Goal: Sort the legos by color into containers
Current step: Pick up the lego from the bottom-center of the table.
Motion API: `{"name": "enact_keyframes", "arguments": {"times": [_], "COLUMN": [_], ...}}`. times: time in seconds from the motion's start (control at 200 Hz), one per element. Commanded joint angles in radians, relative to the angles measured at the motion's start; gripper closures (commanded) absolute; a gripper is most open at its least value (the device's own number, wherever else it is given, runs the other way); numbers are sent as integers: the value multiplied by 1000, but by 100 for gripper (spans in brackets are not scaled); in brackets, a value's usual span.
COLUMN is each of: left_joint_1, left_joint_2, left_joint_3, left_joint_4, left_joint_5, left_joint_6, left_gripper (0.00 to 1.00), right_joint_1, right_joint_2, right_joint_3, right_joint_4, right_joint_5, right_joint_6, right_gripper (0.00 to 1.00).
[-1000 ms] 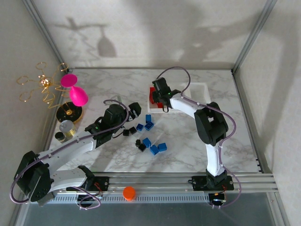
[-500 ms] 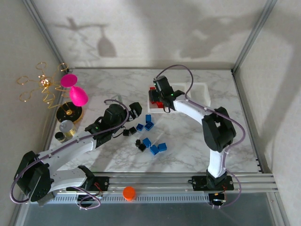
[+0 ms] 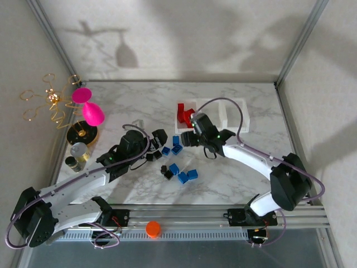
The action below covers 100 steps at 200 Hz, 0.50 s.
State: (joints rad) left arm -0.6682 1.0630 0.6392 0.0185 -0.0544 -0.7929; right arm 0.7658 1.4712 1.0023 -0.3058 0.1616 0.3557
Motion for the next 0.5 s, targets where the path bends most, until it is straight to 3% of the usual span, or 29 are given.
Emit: {"name": "enact_keyframes", "arguments": {"times": [0.0,0.496], "left_joint_1": [-14,-33], "left_joint_2": [-41,-100], "left_joint_3": [-22,-98], "left_joint_4": [-46,-73], "left_joint_5": [30,11], "left_joint_6": [-7,-42], "left_gripper": [0,0], "right_joint_1": [51,224], "right_joint_2": [-64,-119], "right_joint_3": [-72,-319], "right_joint_4": [-77,-29], "right_joint_5": [-3,-2], "right_joint_6": [74,312], "right_gripper": [26,21]}}
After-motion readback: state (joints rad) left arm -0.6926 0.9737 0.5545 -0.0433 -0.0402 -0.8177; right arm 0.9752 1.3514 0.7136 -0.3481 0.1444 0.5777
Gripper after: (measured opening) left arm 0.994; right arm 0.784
